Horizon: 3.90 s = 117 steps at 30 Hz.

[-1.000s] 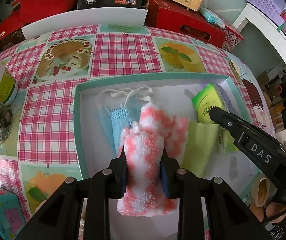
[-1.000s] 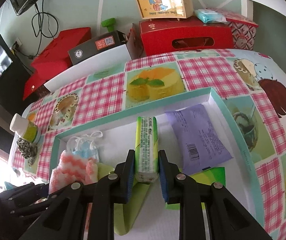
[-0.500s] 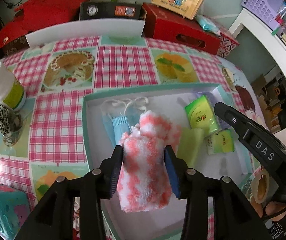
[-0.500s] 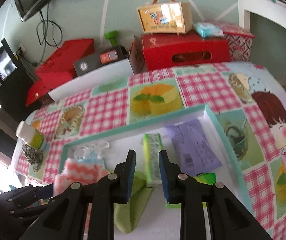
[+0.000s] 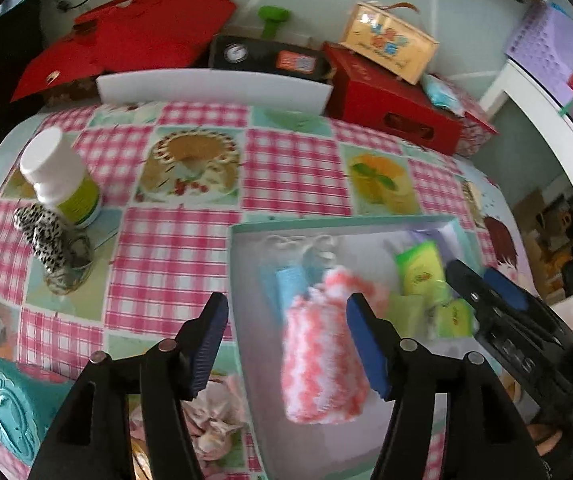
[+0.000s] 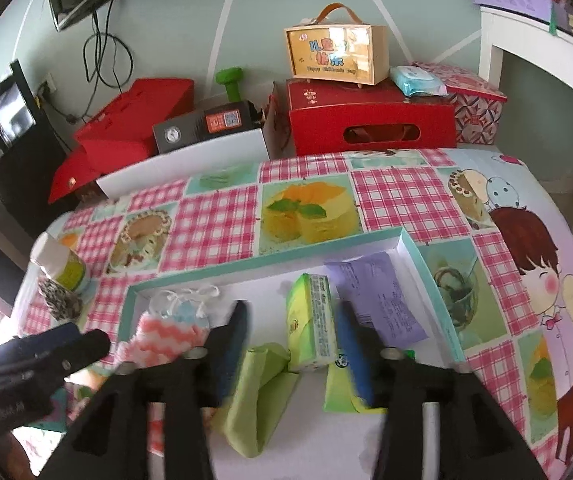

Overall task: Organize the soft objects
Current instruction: 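Move both tools back toward the remaining pile of items, then grasp the pink floral cloth bundle with the right gripper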

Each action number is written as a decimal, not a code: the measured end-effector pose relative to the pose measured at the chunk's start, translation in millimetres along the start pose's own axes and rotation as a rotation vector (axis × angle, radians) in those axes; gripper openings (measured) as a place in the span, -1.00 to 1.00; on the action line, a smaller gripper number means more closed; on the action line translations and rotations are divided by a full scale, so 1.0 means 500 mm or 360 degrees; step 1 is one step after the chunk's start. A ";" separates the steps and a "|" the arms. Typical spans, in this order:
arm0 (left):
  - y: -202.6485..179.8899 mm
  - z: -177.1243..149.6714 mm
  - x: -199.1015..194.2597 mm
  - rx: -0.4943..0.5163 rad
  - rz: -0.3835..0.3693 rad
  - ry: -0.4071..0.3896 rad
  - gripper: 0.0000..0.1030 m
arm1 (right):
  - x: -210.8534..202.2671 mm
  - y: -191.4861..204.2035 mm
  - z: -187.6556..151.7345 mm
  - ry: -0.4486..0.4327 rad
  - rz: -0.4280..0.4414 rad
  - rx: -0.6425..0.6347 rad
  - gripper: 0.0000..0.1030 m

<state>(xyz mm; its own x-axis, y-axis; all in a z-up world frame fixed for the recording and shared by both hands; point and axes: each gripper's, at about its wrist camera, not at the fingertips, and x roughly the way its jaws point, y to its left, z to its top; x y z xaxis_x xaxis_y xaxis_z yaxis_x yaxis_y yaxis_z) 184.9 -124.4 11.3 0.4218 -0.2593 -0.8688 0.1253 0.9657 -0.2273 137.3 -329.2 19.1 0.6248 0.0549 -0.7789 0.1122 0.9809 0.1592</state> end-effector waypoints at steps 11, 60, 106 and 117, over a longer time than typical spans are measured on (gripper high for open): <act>0.083 0.004 0.016 -0.0182 0.0237 -0.0122 0.79 | 0.024 -0.013 0.000 0.0043 -0.0175 -0.0007 1.00; 0.342 -0.004 -0.143 -0.0610 0.0587 -0.0311 0.79 | -0.013 0.205 -0.024 -0.0002 0.0110 -0.0239 1.00; 0.442 -0.051 -0.105 -0.0678 0.0545 -0.0057 0.79 | 0.035 0.405 -0.197 0.0317 0.0480 -0.0829 0.53; 0.448 -0.054 -0.098 -0.0707 0.0522 -0.0048 0.79 | 0.060 0.425 -0.210 0.0432 0.0435 -0.0896 0.10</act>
<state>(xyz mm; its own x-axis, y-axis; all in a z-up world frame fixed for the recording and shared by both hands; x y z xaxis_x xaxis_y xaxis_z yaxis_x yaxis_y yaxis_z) 167.9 105.1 -9.1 0.4013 0.0621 -0.9138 -0.4053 0.9068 -0.1163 98.9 -99.6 -34.0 0.3492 0.2871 -0.8920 -0.4871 0.8688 0.0890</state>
